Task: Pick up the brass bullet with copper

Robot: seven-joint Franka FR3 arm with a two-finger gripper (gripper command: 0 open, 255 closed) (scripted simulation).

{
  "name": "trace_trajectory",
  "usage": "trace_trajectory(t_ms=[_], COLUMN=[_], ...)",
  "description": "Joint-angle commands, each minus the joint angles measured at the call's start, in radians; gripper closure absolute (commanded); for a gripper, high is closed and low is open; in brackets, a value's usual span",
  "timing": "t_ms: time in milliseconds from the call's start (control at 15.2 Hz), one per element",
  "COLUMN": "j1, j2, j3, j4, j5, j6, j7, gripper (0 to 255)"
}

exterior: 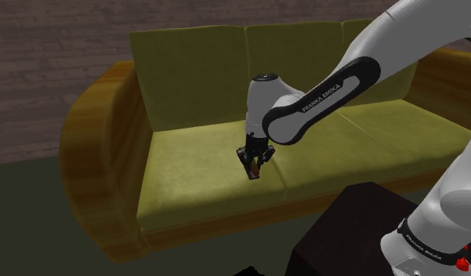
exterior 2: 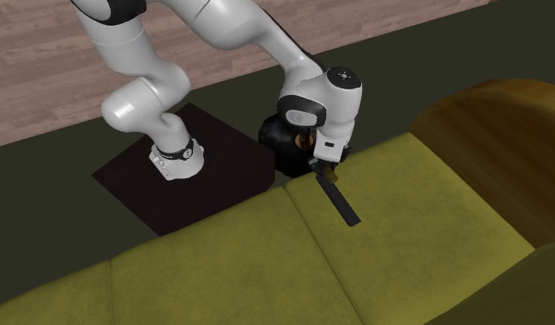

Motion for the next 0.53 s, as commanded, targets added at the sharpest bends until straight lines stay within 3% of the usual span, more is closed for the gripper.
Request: trace_trajectory(t_ms=[0, 462], j1=[-0.002, -0.004], j2=[-0.023, -0.089], j3=[0.002, 0.003], j4=[0.006, 0.04], j5=[0.016, 0.055], j6=[-0.027, -0.121], j7=[-0.012, -0.04], gripper=[255, 255])
